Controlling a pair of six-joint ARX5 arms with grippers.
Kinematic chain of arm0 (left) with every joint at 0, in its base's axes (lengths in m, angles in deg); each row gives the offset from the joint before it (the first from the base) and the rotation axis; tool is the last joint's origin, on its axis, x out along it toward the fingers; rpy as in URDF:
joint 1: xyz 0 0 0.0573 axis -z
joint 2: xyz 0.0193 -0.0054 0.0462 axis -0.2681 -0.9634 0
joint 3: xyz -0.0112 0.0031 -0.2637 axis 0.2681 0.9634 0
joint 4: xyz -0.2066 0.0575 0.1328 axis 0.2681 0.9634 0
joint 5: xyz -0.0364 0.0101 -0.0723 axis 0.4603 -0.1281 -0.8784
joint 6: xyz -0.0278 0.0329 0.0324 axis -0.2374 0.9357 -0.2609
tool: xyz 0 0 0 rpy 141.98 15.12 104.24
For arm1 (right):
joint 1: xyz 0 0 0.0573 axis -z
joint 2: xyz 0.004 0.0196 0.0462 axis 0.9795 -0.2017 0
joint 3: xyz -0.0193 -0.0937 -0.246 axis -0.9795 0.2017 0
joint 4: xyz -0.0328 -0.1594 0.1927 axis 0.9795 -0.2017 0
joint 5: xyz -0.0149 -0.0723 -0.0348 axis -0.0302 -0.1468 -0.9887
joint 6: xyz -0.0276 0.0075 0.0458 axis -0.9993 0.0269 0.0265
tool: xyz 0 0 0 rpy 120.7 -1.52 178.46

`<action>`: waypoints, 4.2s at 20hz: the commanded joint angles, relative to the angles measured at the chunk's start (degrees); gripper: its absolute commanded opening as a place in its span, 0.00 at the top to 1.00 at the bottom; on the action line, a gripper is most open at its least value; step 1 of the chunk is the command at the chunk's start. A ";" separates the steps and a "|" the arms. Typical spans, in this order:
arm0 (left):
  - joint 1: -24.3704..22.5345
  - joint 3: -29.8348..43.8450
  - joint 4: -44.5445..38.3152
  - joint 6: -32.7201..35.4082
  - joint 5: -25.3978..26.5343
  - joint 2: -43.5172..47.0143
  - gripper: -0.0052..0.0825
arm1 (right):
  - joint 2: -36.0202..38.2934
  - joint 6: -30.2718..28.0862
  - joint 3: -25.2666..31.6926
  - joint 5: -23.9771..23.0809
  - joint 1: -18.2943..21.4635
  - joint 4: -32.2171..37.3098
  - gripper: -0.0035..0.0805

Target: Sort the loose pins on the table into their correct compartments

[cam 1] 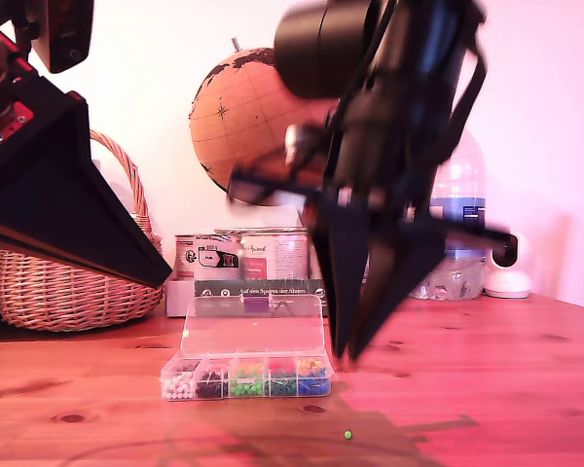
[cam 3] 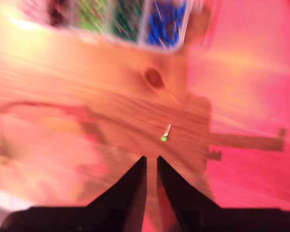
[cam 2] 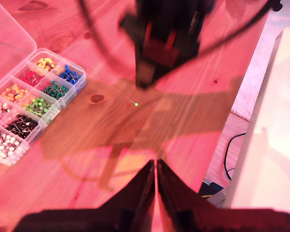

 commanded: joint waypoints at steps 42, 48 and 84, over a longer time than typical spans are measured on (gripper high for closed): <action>0.17 0.48 -0.35 -0.33 -0.02 -0.52 0.96 | -6.97 -0.55 -0.61 0.44 0.52 2.78 0.86; 0.17 0.48 -0.31 -0.33 -0.02 -0.52 0.96 | -7.82 -0.55 -0.61 1.11 0.50 2.49 0.86; 0.17 0.48 -0.46 -0.28 0.00 -0.52 0.96 | -7.61 -5.09 -6.95 1.20 0.50 -3.74 0.97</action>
